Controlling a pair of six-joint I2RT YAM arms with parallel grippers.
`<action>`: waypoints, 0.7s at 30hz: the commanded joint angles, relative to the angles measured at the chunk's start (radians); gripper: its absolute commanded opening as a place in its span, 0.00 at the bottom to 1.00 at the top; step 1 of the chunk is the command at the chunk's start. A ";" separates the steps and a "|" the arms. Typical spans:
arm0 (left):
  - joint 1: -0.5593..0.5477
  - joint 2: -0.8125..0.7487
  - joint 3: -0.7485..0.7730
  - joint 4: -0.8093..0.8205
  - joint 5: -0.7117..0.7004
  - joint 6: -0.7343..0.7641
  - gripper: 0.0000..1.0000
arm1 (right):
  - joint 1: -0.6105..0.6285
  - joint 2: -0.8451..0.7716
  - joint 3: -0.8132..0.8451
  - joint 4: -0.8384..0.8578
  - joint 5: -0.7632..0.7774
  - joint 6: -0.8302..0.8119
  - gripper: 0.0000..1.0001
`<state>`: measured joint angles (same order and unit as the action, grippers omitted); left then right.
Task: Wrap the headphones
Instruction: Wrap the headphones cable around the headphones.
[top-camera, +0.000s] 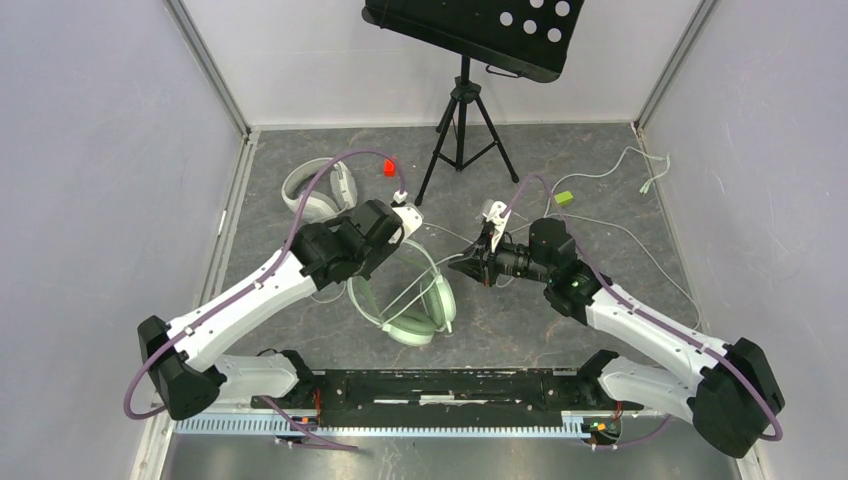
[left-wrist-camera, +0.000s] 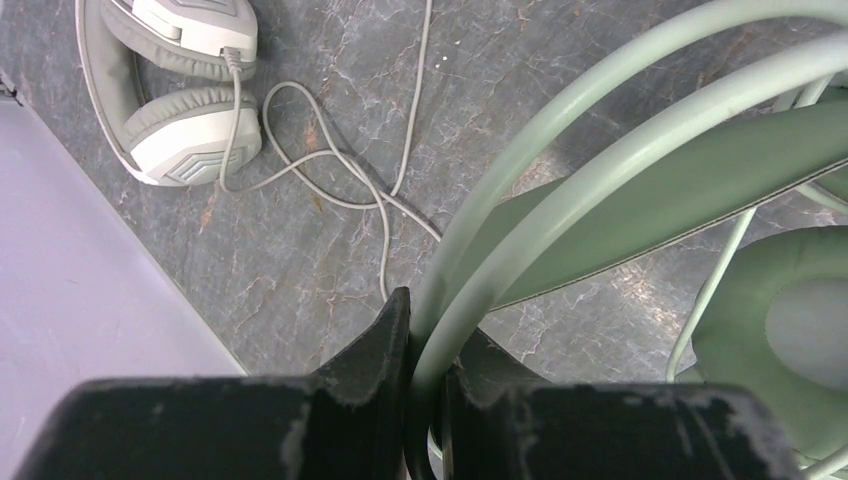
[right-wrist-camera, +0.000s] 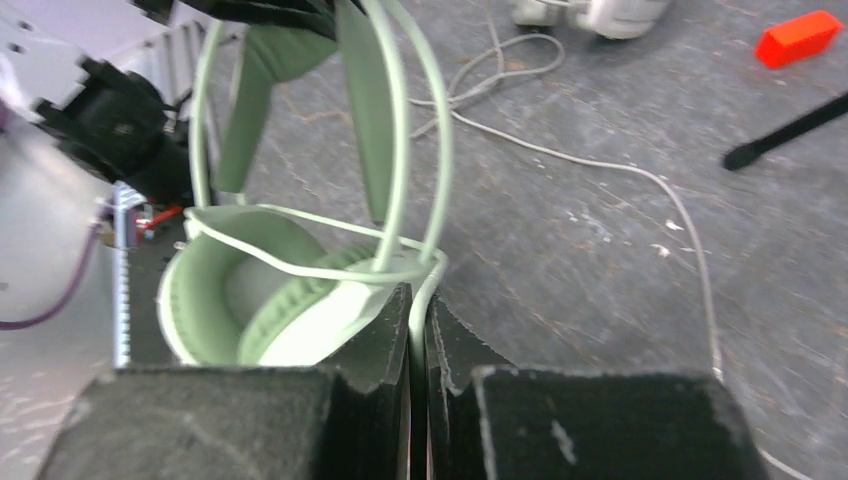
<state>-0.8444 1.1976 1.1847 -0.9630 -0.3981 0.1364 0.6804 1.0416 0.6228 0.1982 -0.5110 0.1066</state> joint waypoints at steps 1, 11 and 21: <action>0.001 0.023 0.065 -0.028 -0.058 -0.040 0.05 | -0.007 0.018 0.041 0.174 -0.147 0.159 0.11; 0.001 0.087 0.135 -0.029 -0.121 -0.224 0.05 | -0.005 0.023 -0.045 0.444 -0.239 0.383 0.14; 0.002 0.121 0.182 -0.008 -0.200 -0.396 0.06 | 0.005 0.020 -0.097 0.539 -0.261 0.426 0.14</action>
<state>-0.8463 1.3216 1.3048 -1.0069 -0.4988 -0.1120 0.6750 1.0771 0.5362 0.5823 -0.7029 0.4858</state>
